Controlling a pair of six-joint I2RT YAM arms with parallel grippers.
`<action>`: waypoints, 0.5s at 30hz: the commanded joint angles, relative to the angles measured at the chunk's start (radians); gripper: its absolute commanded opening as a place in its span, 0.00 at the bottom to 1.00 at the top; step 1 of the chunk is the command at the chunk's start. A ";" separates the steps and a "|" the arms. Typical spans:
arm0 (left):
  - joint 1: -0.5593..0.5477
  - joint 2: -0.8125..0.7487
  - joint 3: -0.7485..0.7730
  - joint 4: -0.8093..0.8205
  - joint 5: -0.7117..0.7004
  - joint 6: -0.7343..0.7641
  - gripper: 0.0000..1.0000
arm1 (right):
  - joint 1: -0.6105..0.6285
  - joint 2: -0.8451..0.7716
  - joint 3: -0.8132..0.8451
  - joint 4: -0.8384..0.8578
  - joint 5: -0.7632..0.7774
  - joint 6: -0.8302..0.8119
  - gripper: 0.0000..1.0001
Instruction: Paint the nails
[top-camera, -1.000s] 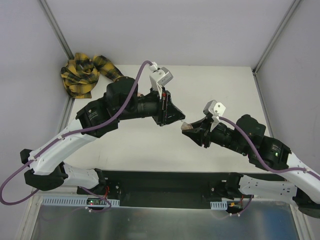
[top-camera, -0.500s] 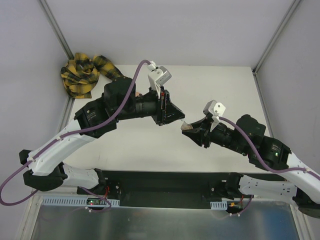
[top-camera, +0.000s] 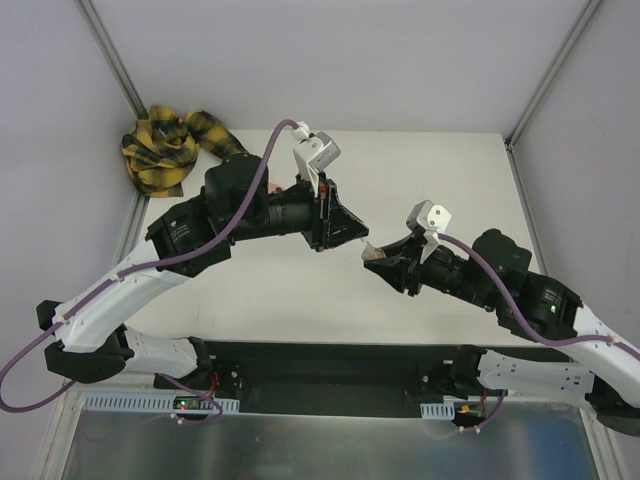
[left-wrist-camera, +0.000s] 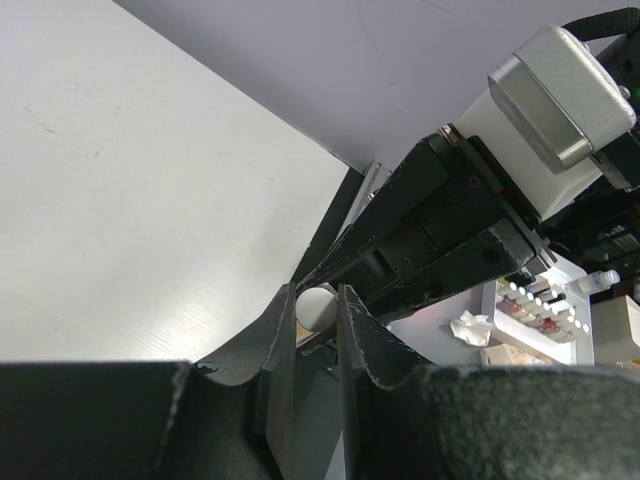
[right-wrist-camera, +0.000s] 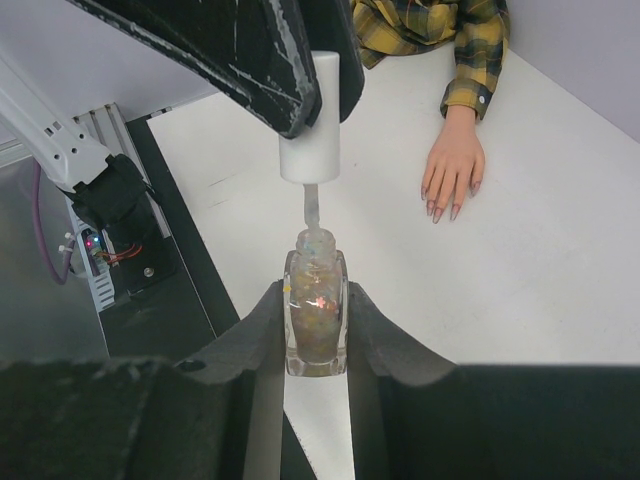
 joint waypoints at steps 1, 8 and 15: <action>-0.004 -0.037 0.024 0.044 -0.016 0.026 0.00 | 0.000 -0.015 0.012 0.062 -0.009 -0.002 0.00; -0.004 -0.040 0.025 0.043 -0.019 0.027 0.00 | 0.000 -0.012 0.016 0.061 -0.014 0.000 0.00; -0.004 -0.040 0.019 0.044 -0.032 0.030 0.00 | -0.002 -0.017 0.012 0.065 -0.018 0.000 0.00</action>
